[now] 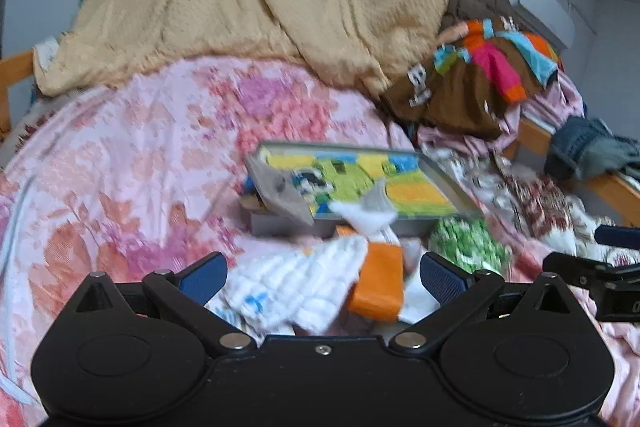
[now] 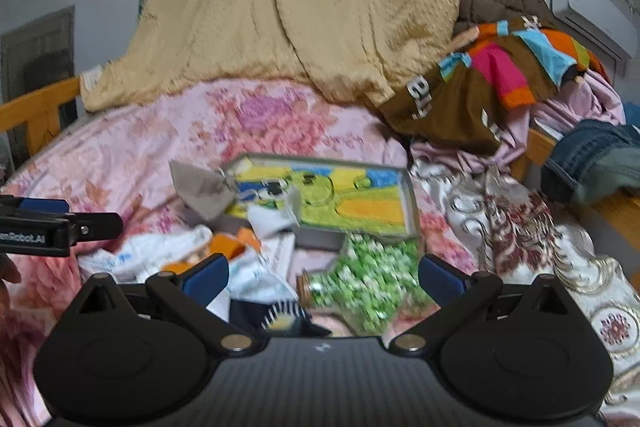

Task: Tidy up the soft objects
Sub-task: 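Move both open tools back over the pile of soft items, then grasp the grey face mask with the left tool while the right tool grasps the yellow-striped sock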

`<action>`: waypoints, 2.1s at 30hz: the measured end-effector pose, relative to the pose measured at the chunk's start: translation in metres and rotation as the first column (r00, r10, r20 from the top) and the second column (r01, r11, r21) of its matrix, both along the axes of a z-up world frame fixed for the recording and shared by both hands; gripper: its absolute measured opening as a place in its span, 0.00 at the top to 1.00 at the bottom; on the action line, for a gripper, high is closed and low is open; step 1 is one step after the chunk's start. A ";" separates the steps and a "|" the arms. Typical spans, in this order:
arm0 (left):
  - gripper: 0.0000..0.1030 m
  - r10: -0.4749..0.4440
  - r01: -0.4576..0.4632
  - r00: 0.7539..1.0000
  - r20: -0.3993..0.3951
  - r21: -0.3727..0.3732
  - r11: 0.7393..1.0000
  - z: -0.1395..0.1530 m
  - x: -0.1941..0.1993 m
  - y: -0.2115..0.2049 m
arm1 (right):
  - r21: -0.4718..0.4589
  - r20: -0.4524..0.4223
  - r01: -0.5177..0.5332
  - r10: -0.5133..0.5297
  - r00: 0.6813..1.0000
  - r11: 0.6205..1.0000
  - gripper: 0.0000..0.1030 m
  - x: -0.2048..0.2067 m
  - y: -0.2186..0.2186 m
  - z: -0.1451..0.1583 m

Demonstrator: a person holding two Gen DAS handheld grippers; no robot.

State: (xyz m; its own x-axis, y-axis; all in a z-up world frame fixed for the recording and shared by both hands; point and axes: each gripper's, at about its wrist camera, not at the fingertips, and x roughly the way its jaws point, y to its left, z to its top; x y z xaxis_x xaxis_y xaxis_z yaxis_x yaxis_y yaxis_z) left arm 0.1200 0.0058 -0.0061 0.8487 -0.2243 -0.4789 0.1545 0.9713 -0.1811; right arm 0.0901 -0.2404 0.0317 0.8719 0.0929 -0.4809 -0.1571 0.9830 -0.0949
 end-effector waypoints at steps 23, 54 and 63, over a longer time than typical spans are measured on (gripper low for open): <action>0.01 -0.175 0.198 0.962 -0.212 0.092 0.976 -0.041 0.012 -0.030 | -0.020 -0.421 0.037 -0.042 0.906 0.999 0.00 0.049 -0.014 -0.060; 0.02 -0.344 0.409 0.892 -0.292 0.203 0.890 -0.071 0.014 -0.065 | 0.066 -0.532 0.023 0.016 0.847 0.998 0.05 0.083 -0.011 -0.096; 0.15 -0.313 0.378 0.879 -0.359 0.127 0.917 -0.080 0.030 -0.058 | 0.113 -0.556 0.036 0.033 0.830 0.993 0.16 0.087 -0.011 -0.100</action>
